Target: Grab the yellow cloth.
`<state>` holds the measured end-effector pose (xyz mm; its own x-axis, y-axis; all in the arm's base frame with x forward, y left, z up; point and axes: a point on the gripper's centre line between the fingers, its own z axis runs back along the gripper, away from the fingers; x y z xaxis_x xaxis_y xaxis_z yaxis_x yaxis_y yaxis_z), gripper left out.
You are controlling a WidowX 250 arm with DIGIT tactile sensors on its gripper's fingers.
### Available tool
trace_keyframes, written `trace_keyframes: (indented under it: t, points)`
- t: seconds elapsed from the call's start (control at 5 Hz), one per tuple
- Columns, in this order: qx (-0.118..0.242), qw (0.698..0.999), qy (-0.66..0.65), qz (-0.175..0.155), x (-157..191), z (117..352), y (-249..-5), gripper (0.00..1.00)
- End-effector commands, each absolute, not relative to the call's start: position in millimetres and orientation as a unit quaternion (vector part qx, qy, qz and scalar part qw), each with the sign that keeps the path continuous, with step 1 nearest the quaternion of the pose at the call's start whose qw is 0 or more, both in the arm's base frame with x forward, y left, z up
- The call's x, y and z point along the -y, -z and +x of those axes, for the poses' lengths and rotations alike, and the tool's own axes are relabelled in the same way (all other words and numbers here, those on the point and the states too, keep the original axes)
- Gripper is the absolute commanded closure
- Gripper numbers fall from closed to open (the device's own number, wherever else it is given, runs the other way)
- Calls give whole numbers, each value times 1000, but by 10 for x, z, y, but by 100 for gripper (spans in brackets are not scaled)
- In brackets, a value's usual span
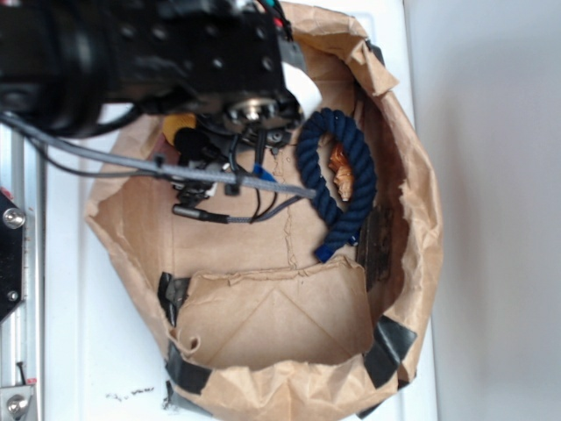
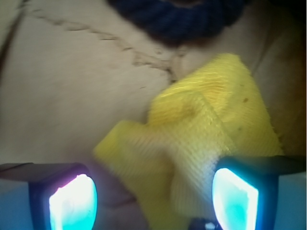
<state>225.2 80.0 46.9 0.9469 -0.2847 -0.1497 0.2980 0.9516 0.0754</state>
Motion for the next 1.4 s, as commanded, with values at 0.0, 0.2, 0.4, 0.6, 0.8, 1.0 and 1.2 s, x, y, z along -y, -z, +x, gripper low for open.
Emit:
trace_keyframes:
  t: [0.0,0.2,0.4,0.6,0.8,1.0,1.2]
  points:
    - [-57,986,132,86,-753,2431,-363,1]
    - [-48,987,129,79,-755,2455,-402,100]
    - [-45,987,134,74,-745,2461,-434,100]
    - [-40,988,135,69,-743,2484,-466,100]
    - [-33,988,138,63,-743,2492,-490,100]
    - [-23,988,144,45,-721,2446,-613,100]
    - [-3,989,151,-10,-589,2308,-1066,100]
